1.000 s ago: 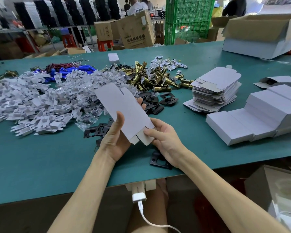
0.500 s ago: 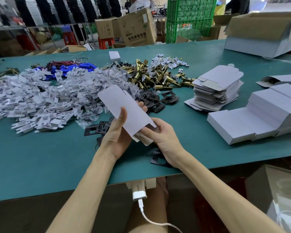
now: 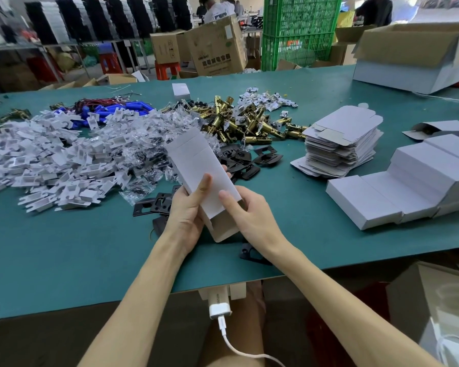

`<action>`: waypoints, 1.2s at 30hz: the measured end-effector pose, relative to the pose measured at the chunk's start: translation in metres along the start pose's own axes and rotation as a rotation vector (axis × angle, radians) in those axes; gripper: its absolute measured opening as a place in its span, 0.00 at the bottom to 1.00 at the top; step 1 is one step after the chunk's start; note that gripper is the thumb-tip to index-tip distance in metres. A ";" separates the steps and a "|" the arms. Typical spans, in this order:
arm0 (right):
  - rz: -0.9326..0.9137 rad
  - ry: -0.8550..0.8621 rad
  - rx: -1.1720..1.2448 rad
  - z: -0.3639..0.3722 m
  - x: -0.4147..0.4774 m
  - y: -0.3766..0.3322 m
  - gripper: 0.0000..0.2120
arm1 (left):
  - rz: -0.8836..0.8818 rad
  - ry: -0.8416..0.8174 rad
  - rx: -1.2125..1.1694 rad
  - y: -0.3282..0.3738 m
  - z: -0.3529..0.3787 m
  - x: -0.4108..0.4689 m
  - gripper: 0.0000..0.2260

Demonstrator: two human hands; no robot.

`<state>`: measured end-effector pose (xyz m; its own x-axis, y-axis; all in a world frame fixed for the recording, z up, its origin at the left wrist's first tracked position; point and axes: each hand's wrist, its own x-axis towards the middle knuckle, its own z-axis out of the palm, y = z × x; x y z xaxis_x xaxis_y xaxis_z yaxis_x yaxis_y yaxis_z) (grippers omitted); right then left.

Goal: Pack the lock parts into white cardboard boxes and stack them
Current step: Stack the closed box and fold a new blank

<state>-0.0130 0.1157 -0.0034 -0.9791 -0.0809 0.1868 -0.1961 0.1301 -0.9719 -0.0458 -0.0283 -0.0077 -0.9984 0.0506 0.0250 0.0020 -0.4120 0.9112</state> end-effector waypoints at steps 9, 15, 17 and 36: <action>0.179 0.065 0.273 -0.020 0.007 0.011 0.20 | -0.036 -0.047 0.129 -0.004 0.007 0.000 0.21; 0.223 -0.001 0.316 -0.023 0.011 0.017 0.16 | 0.002 0.056 0.161 -0.007 0.004 0.002 0.12; 0.219 -0.007 0.342 -0.023 0.011 0.016 0.17 | 0.006 0.075 0.172 -0.007 0.002 0.003 0.09; 0.035 0.067 0.204 -0.018 0.004 0.015 0.16 | 0.048 -0.014 0.192 -0.009 0.005 -0.001 0.15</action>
<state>-0.0207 0.1353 -0.0146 -0.9879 -0.0135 0.1548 -0.1535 -0.0721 -0.9855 -0.0447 -0.0199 -0.0134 -0.9960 0.0484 0.0745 0.0613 -0.2336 0.9704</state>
